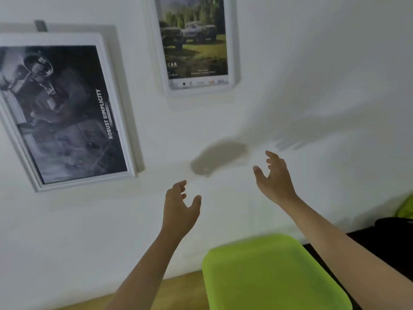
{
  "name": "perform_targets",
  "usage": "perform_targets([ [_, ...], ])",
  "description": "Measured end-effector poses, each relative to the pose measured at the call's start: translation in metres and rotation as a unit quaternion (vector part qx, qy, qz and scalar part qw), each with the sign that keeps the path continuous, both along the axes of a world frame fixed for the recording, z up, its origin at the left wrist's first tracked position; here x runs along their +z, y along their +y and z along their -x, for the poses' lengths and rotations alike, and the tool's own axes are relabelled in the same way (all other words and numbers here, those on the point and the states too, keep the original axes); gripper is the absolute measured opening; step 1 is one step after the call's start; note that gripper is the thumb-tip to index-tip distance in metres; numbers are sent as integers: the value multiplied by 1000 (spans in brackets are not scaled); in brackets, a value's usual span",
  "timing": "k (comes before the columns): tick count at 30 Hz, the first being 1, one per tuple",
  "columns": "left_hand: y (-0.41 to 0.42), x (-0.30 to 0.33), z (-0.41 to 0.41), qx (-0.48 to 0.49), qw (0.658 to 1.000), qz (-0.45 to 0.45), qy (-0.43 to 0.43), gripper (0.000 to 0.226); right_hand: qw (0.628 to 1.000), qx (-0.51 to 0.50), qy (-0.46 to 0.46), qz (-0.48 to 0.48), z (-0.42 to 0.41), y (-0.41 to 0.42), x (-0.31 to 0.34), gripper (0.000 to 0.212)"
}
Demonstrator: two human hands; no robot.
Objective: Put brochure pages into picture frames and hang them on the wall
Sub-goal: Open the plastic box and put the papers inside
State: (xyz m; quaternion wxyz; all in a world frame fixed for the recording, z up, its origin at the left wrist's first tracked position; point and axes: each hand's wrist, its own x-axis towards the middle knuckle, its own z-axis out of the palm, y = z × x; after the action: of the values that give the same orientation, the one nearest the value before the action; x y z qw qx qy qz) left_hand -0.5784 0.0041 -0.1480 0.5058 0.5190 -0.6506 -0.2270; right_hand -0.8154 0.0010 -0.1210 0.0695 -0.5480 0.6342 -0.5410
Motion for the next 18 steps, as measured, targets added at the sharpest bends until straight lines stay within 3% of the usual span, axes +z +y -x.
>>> perform_targets([
  [4, 26, -73, 9, -32, 992, -114, -39, 49, 989, -25, 2, -147, 35, 30, -80, 61],
  [10, 67, -166, 22, -41, 955, -285, -78, 53, 937, -66, 70, -335, 84, 84, -179, 60],
  [14, 85, -204, 24, -42, 924, -360, -118, 60, 897, -114, 125, -408, 101, 109, -216, 62],
  [18, 95, -219, 29, -55, 915, -379, -126, 64, 880, -122, 115, -445, 109, 118, -239, 62],
])
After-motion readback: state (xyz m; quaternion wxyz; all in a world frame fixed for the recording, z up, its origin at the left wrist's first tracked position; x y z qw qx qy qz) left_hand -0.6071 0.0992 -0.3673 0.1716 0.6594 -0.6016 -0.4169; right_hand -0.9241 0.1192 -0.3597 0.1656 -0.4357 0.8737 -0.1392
